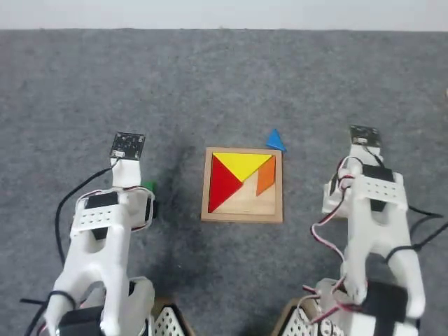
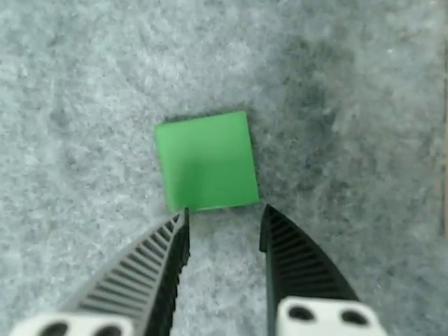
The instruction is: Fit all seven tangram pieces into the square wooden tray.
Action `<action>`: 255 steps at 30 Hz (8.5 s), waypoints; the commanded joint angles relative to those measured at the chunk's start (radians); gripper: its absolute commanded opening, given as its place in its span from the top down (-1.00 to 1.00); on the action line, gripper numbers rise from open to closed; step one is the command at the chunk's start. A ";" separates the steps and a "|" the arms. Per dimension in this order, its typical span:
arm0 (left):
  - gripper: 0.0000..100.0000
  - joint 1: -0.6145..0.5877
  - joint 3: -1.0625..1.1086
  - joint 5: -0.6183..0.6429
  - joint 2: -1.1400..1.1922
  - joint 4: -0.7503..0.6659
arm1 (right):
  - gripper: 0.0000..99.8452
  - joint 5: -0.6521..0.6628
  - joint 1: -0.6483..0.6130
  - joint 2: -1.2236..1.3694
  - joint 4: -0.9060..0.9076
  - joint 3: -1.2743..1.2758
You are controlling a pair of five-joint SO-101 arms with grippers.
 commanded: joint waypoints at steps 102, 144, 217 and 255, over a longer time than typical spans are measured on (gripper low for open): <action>0.66 -0.006 0.024 -0.008 -0.038 -0.021 | 0.87 -0.098 -0.120 0.496 0.045 -0.476; 0.66 -0.003 0.028 -0.012 -0.038 -0.044 | 0.92 -0.288 -0.588 0.489 0.150 -0.657; 0.66 -0.005 0.038 -0.052 -0.041 -0.043 | 0.60 -0.282 -0.762 0.634 0.265 -0.945; 0.66 -0.006 0.038 -0.046 -0.040 -0.044 | 0.59 -0.097 -0.403 0.035 0.311 -0.637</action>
